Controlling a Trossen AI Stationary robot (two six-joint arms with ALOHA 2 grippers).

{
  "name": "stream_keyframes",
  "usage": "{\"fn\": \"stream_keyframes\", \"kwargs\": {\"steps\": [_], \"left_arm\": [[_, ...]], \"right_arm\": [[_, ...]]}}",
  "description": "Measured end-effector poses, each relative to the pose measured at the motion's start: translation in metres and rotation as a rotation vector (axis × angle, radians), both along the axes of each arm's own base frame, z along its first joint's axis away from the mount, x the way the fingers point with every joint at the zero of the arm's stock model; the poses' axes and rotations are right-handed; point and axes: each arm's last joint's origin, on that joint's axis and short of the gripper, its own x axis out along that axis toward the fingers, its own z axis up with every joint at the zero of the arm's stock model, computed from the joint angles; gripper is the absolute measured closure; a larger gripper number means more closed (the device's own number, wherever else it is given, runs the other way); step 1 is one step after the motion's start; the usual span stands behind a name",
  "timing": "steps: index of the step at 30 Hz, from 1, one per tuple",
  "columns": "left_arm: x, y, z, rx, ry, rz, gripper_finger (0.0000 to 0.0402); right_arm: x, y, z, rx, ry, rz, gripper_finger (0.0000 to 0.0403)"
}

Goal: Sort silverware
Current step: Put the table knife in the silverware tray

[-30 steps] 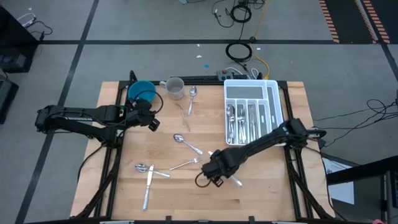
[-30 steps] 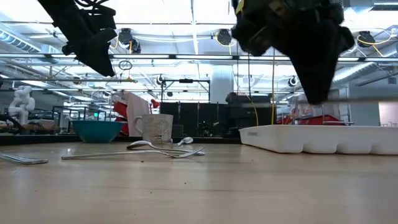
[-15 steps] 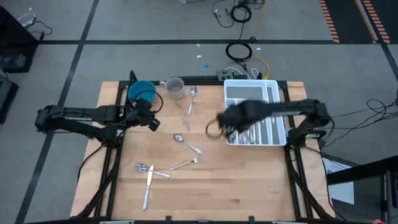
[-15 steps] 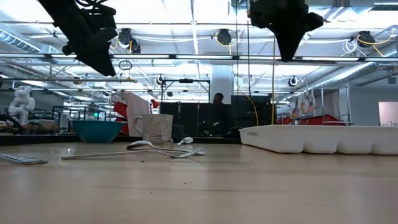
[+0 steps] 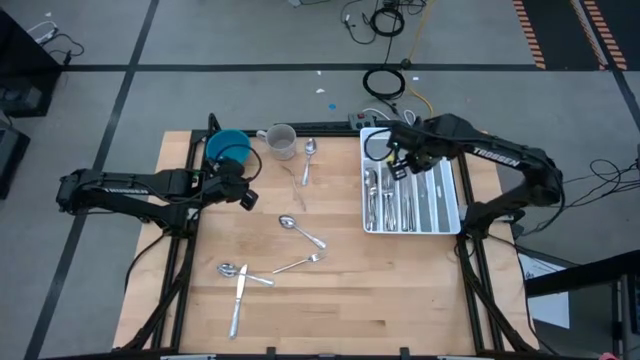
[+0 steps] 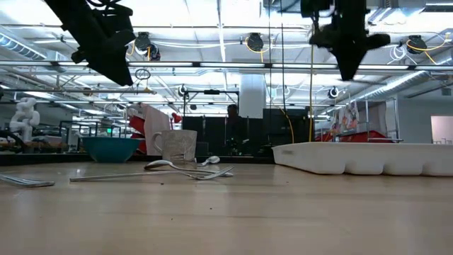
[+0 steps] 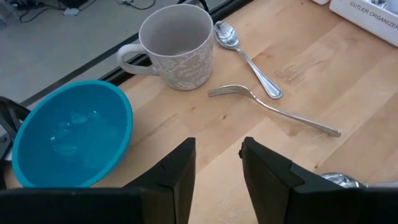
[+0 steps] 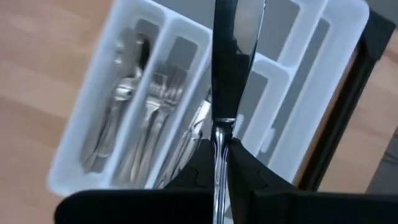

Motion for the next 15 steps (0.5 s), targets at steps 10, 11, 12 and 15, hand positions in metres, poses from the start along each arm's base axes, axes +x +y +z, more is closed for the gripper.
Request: {"fn": "stream_keyframes", "kwargs": {"steps": [10,11,12,15], "left_arm": [[0.000,0.000,0.000,-0.011,-0.016,0.018,0.0265],[0.000,0.000,0.000,-0.011,-0.016,0.018,0.0265],[0.000,0.000,0.000,-0.012,-0.017,0.019,0.0265],[0.000,0.000,0.000,-0.012,-0.017,0.019,0.0265]], "right_arm": [[-0.009,-0.003,-0.086,0.119,-0.145,-0.037,0.0403],[-0.010,-0.002,-0.095,0.132,-0.148,-0.043,0.0403],[-0.012,-0.001,-0.104,0.149,-0.148,-0.052,0.0403],[-0.017,0.003,-0.129,0.198,-0.151,-0.073,0.0402]]}}
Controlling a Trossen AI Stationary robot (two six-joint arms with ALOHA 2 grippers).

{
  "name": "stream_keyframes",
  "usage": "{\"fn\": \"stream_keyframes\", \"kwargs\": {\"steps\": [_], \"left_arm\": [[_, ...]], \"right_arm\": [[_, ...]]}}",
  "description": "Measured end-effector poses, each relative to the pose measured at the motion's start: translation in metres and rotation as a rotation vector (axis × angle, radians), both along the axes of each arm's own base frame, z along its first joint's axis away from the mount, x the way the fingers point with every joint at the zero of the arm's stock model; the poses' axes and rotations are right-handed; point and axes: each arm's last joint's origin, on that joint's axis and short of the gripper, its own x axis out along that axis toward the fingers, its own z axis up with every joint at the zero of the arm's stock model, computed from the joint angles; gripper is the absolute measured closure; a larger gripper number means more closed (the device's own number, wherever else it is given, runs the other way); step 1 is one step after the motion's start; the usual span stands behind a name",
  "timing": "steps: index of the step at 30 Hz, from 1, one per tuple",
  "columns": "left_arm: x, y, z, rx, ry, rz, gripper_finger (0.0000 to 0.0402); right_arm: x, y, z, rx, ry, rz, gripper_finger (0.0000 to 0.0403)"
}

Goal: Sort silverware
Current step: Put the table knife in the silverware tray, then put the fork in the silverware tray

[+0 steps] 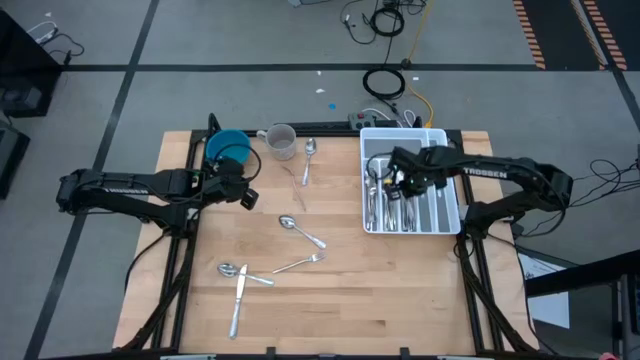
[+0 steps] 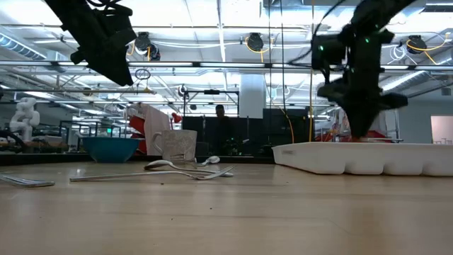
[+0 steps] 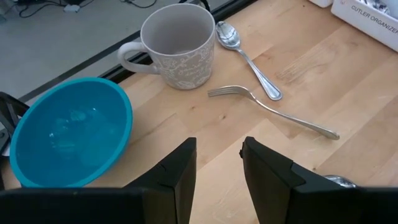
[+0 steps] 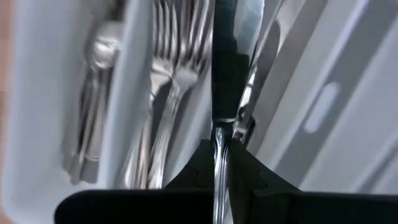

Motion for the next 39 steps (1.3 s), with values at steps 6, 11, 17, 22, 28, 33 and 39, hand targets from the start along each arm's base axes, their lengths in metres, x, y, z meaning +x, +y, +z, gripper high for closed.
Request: {"fn": "stream_keyframes", "kwargs": {"steps": [6,11,17,22,28,33,39], "left_arm": [[0.001,0.000,0.001,0.000,-0.015,0.001,0.0265],[0.003,0.000,0.002,0.004,-0.045,0.001,0.0265],[0.004,0.000,0.003,0.008,-0.058,0.002,0.0265],[0.004,0.000,0.003,0.009,-0.058,0.003,0.0265],[0.004,0.000,0.003,0.010,-0.058,0.003,0.0265],[0.005,0.000,0.003,-0.003,-0.068,0.004,0.0265],[0.011,-0.002,0.006,-0.128,-0.197,0.005,0.0265]], "right_arm": [[-0.009,0.006,-0.029,0.048,-0.002,-0.045,0.0402],[-0.014,0.005,-0.036,0.066,0.000,-0.082,0.0402],[-0.013,0.002,-0.037,0.054,-0.031,-0.113,0.0390],[-0.013,0.002,-0.037,0.053,-0.028,-0.132,0.0321],[-0.013,0.002,-0.034,0.062,-0.022,-0.133,0.0249],[-0.008,0.002,-0.012,0.020,-0.104,-0.105,0.0240],[-0.012,0.002,0.031,-0.075,-0.200,-0.103,0.0239]]}}
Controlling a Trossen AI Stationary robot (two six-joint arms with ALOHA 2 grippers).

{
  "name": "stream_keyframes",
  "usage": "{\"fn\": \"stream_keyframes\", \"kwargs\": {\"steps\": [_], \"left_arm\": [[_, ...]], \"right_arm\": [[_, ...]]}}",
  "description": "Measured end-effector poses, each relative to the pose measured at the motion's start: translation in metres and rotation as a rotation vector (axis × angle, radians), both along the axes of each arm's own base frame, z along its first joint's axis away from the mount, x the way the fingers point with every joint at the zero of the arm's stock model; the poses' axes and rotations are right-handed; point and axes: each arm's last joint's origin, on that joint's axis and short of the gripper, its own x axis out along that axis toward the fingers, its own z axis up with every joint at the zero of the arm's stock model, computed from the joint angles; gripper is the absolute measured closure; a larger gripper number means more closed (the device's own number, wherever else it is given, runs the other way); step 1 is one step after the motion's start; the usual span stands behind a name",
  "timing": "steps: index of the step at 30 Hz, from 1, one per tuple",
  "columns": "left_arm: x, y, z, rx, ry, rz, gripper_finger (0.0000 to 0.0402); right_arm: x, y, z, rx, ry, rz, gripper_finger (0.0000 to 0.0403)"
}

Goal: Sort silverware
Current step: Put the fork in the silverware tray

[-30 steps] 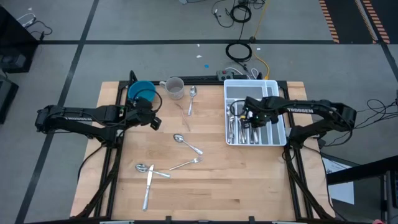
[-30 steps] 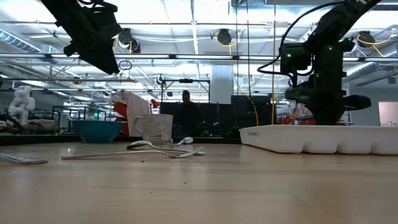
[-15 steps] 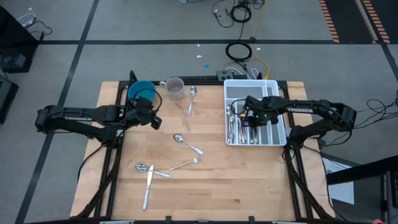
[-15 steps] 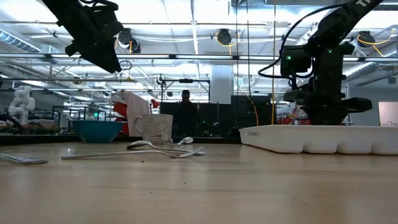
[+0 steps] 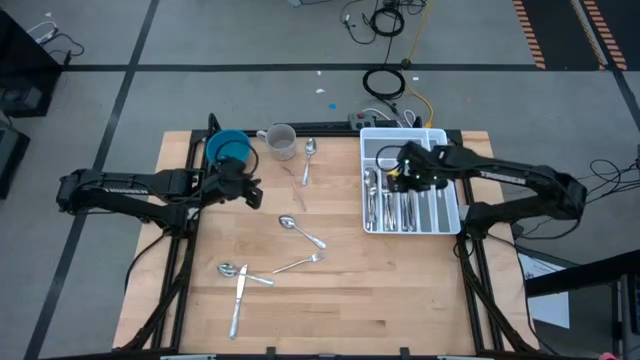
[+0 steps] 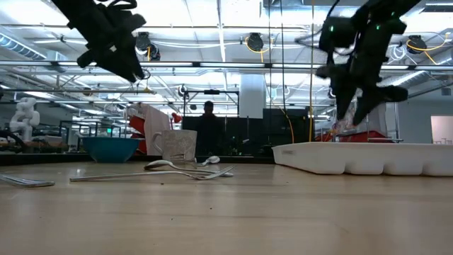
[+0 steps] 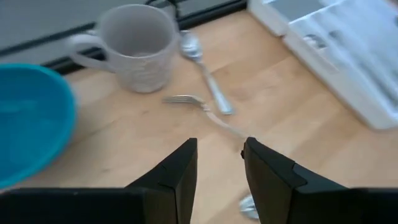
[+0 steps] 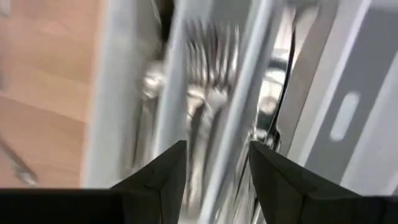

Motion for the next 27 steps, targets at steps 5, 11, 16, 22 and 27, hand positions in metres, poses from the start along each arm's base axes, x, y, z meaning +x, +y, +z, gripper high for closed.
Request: {"fn": "stream_keyframes", "kwargs": {"steps": [5,11,16,22,27], "left_arm": [[0.017,0.001,0.002,-0.002,-0.085,-0.030,0.0265],[0.053,0.012,-0.016,0.064,0.005,-0.277,0.0265],[0.079,0.016,-0.036,0.234,0.270,-0.622,0.0265],[0.110,0.018,-0.051,0.403,0.458,-0.930,0.0265],[0.132,0.027,-0.065,0.479,0.609,-1.144,0.0265]], "right_arm": [[0.006,-0.002,0.039,-0.136,-0.153,0.048,0.0239],[0.011,-0.005,0.085,-0.281,-0.215,0.155,0.0238],[0.001,0.000,0.126,-0.352,-0.194,0.273,0.0238],[-0.013,0.007,0.156,-0.385,-0.146,0.368,0.0238],[-0.022,0.011,0.162,-0.394,-0.107,0.426,0.0238]]}}
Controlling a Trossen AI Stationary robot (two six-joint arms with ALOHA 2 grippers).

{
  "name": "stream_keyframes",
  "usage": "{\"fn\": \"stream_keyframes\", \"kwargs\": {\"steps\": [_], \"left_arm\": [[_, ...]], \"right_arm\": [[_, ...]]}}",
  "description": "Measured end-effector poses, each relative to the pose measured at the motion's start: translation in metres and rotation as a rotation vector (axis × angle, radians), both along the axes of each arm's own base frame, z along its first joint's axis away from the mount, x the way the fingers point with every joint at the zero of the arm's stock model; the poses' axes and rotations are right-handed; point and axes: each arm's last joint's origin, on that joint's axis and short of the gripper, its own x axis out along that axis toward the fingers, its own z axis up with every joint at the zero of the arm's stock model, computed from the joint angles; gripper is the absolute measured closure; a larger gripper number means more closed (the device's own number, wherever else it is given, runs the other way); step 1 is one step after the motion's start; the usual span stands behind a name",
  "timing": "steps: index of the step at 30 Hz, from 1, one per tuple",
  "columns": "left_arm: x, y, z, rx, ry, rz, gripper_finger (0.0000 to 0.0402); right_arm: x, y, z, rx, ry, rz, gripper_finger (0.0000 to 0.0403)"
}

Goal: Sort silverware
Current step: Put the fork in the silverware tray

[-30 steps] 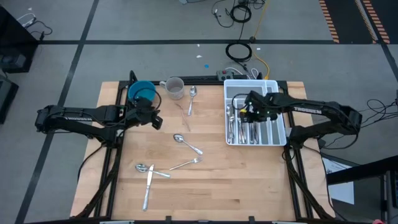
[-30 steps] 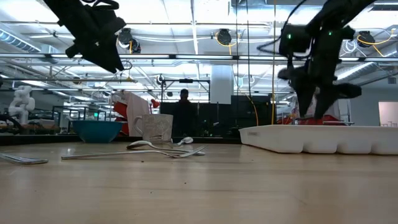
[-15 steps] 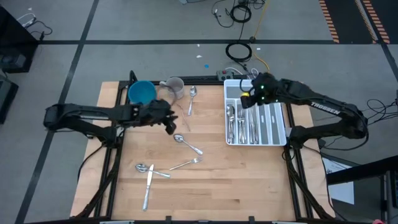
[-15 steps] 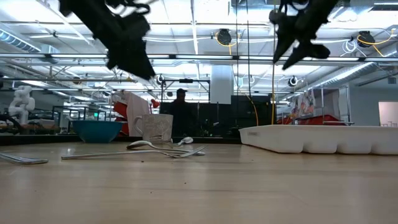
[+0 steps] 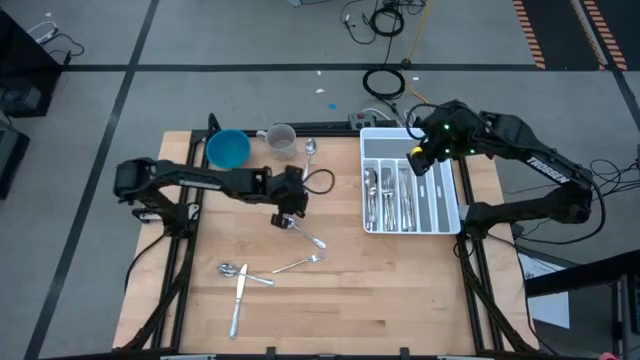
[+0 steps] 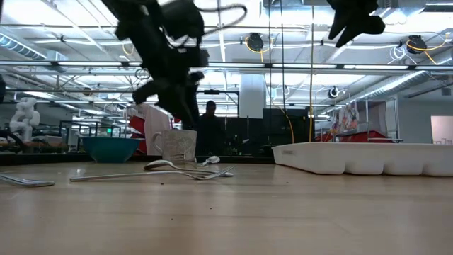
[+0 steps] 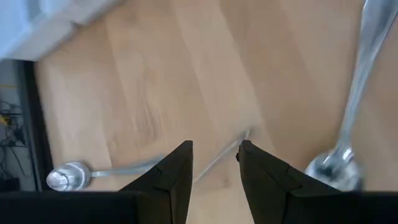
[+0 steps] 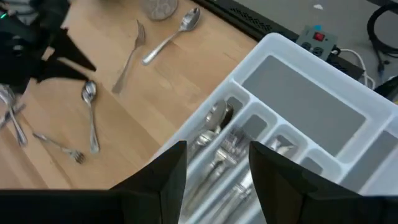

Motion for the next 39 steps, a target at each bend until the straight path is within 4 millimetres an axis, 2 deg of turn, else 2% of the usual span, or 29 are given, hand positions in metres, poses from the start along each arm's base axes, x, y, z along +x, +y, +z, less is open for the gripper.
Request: {"fn": "stream_keyframes", "kwargs": {"steps": [6,10,15,19,26,33,39], "left_arm": [[0.019,0.026,-0.008,0.056,0.188,-0.065,0.0265],[0.022,0.040,-0.007,0.096,0.234,-0.150,0.0265],[0.015,0.056,-0.008,0.108,0.284,-0.253,0.0265],[0.005,0.066,-0.010,0.048,0.330,-0.307,0.0265],[0.002,0.079,-0.011,0.045,0.307,-0.386,0.0265],[0.008,0.082,-0.038,0.027,0.373,-0.473,0.0265],[0.020,0.087,-0.061,0.051,0.370,-0.467,0.0265]], "right_arm": [[-0.009,0.004,0.001,-0.012,0.038,0.037,0.0238],[-0.013,0.006,0.002,-0.029,0.048,0.063,0.0238],[-0.017,0.009,0.004,-0.050,0.041,0.082,0.0238],[-0.020,0.010,0.005,-0.059,0.034,0.087,0.0238],[-0.022,0.009,0.006,-0.101,0.054,0.060,0.0238],[-0.022,0.009,0.006,-0.094,0.049,0.048,0.0238],[-0.022,0.009,0.006,-0.081,0.040,0.030,0.0238]]}}
